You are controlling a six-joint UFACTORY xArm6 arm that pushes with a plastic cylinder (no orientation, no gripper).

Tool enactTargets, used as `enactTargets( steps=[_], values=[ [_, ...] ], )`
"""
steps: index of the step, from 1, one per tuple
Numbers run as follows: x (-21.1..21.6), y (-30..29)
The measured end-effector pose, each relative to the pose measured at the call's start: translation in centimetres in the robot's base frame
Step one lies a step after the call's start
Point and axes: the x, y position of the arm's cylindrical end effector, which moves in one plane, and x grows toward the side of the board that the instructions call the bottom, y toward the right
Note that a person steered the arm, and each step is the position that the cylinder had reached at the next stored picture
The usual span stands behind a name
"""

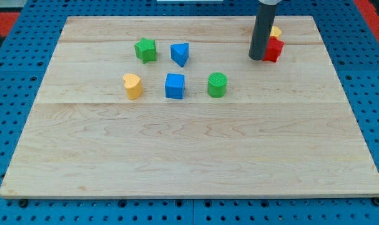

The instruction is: Move the yellow heart slightly to the down

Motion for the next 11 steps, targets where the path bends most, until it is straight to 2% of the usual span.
enactTargets(
  steps=[2,4,5,6,7,9,11],
  values=[
    [0.3,0.1],
    [11.6,-0.7],
    [18.4,-5.7],
    [18.6,-15.4],
    [15.1,-20.7],
    [8.1,-21.7],
    [3.7,-27.7]
  ],
)
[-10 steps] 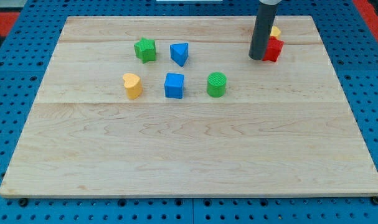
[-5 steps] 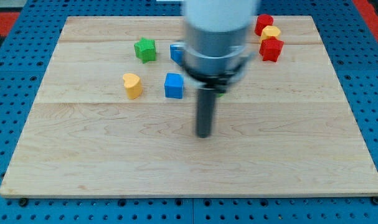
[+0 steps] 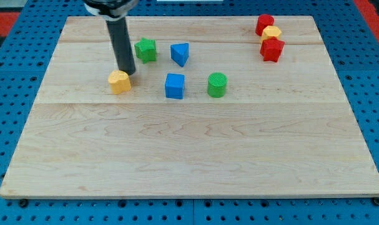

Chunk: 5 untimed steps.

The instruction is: Move the yellow heart slightly to the down

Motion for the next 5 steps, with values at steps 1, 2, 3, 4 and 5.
enactTargets(
  steps=[1,2,3,4,5],
  values=[
    [0.7,-3.1],
    [3.3,0.3],
    [6.1,3.4],
    [9.0,5.2],
    [11.6,5.6]
  ],
)
